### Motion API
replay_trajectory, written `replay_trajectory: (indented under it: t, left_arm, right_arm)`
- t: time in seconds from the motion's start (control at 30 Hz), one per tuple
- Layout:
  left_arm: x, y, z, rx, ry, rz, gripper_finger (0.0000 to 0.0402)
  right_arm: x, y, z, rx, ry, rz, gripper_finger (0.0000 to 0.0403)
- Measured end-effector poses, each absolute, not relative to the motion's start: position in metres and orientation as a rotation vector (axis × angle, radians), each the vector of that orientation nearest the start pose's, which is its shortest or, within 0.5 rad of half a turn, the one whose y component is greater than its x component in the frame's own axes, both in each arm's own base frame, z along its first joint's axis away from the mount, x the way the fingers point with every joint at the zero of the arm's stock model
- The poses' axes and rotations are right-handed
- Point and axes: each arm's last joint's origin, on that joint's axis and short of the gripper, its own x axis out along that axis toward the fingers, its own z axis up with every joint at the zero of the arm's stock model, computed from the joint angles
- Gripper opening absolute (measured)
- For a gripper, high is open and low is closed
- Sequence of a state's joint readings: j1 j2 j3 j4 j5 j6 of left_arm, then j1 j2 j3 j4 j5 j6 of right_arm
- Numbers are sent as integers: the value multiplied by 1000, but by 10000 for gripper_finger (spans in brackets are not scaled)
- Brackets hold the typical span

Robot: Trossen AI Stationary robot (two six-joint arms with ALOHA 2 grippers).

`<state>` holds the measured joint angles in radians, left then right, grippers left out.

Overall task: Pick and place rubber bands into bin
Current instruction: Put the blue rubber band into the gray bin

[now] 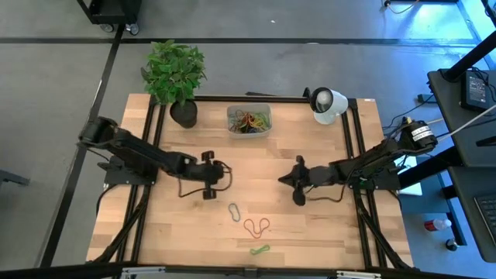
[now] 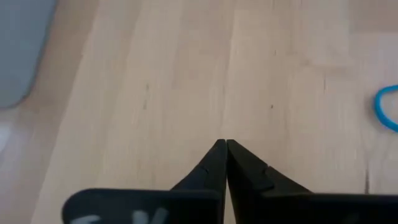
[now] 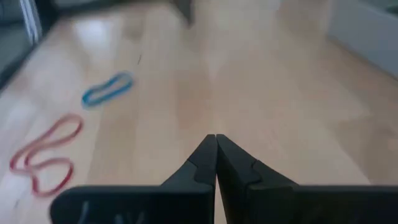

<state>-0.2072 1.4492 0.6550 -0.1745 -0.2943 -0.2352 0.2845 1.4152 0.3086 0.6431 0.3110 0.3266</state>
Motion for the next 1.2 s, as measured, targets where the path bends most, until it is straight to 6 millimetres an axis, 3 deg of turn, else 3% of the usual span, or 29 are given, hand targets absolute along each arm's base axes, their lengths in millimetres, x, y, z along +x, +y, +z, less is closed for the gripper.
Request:
replay_trajectory:
  t: [0.2, 0.47, 0.6, 0.77, 1.03, 1.2]
  left_arm:
    - [220, -31, 157, 24, 696, 51, 1]
    - [198, -17, 160, 25, 501, -7, 1]
    - [195, -15, 157, -28, 487, 37, 2]
    - [195, -14, 157, -17, 485, 68, 1]
    - [195, -12, 157, 31, 490, 46, 1]
    - [195, -12, 156, 15, 495, 34, 2]
  right_arm:
    - [269, 73, 161, 79, 675, -121, 39]
    - [352, 99, 186, -10, 714, -93, 106]
    - [393, 113, 181, 3, 753, -43, 139]
    - [429, 128, 167, 17, 874, 69, 155]
    - [460, 134, 142, -19, 952, 86, 154]
    - [465, 124, 134, -15, 970, 68, 118]
